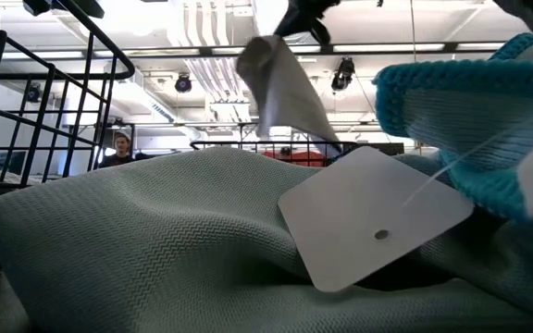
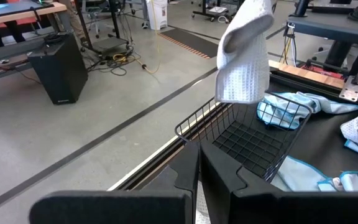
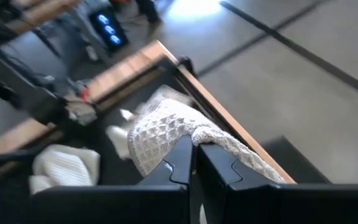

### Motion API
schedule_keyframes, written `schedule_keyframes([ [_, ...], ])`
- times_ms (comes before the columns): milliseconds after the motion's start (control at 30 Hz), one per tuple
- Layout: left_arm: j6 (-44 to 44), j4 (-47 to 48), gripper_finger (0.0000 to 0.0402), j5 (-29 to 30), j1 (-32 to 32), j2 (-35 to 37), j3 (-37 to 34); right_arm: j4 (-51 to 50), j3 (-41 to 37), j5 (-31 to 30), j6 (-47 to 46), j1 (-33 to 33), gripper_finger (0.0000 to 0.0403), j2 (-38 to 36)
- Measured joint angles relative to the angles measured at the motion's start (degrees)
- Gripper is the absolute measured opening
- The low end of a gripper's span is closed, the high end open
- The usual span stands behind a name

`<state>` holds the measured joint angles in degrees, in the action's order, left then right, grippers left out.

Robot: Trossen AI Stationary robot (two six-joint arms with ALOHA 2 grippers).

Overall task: Sort microfiber towel by color & place in baskets
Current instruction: Put the top right white microfiber cloth into the top wire basket

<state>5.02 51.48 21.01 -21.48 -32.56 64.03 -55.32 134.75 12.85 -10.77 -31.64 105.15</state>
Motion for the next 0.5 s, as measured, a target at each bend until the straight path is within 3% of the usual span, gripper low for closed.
schedule_keyframes([
  [167, 0.0, 0.0, 0.0, 0.0, 0.0, 0.0, 0.0, 4.9, -1.8, 4.1, -2.3, 1.1, 0.0009, -1.3],
  [500, 0.0, 0.0, 0.0, 0.0, 0.0, -0.1, 0.0, 3.0, -0.9, 4.2, -0.6, 4.2, 0.0009, -1.4],
])
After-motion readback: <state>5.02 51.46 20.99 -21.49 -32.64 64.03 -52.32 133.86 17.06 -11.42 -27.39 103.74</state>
